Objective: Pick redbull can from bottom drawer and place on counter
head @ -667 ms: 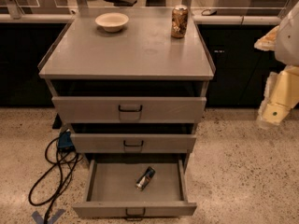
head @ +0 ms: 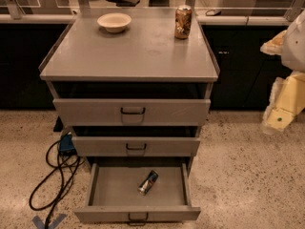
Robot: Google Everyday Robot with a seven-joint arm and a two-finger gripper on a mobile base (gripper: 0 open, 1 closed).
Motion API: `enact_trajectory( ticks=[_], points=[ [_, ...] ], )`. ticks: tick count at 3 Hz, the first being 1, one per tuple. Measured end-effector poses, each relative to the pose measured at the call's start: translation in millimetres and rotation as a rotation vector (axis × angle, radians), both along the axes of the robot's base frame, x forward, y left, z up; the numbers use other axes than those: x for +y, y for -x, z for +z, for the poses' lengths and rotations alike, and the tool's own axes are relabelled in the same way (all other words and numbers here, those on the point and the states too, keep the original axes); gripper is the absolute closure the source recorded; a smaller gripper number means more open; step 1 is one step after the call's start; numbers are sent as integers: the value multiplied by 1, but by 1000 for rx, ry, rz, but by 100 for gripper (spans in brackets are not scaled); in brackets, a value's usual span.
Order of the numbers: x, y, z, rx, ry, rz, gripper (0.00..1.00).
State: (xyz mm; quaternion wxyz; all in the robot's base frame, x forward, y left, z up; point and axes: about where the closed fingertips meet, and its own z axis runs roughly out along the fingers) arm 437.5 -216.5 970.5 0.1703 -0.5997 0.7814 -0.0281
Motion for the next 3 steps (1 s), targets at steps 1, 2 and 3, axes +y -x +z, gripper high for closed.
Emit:
enact_trajectory(
  ticks=[1, 2, 3],
  points=[
    [-12, 1, -38, 38, -118, 1, 0],
    [-10, 8, -93, 120, -320, 24, 0],
    [5, 22, -162, 258, -529, 71, 0]
  ],
)
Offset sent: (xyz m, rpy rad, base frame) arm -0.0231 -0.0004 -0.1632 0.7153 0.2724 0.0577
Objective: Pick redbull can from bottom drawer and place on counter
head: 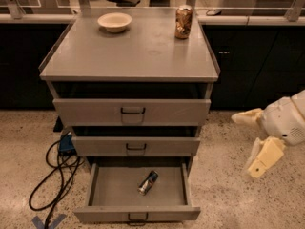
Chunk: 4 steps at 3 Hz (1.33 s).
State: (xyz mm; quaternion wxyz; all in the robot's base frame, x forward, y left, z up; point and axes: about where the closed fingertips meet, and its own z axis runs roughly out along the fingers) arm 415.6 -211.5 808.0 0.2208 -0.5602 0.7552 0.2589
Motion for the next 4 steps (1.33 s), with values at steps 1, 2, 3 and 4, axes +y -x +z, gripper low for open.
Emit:
enact_trajectory(
  ticks=[1, 2, 3, 4],
  points=[
    [2, -3, -9, 17, -24, 1, 0],
    [2, -3, -9, 16, -23, 1, 0],
    [10, -9, -17, -41, -75, -47, 0],
    [39, -16, -40, -49, -250, -183, 0]
  ],
)
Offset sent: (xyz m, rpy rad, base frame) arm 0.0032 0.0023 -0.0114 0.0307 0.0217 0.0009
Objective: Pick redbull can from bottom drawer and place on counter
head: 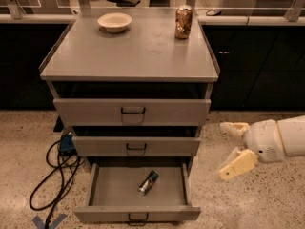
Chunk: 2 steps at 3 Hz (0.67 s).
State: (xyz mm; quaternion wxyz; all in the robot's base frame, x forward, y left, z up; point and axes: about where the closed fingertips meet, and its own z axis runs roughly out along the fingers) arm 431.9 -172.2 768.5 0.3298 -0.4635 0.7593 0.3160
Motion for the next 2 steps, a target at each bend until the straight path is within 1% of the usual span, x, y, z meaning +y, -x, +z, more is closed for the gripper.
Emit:
enact_trajectory(
  ticks=[1, 2],
  points=[
    [15, -9, -8, 33, -77, -179, 0],
    [9, -26, -11, 2, -64, -240, 0]
  ],
)
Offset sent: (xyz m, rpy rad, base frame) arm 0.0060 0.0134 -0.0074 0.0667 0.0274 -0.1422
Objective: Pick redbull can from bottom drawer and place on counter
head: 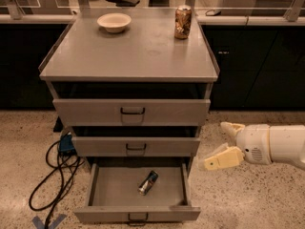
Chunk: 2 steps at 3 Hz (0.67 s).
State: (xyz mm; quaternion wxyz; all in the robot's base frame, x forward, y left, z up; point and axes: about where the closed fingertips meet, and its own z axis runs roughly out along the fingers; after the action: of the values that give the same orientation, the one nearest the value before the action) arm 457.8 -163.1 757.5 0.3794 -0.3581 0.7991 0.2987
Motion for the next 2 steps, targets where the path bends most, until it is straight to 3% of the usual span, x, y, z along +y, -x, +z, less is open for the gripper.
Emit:
enact_trajectory(
  ticks=[1, 2],
  points=[
    [15, 4, -11, -62, 104, 56, 0],
    [44, 26, -42, -137, 238, 119, 0]
  ],
)
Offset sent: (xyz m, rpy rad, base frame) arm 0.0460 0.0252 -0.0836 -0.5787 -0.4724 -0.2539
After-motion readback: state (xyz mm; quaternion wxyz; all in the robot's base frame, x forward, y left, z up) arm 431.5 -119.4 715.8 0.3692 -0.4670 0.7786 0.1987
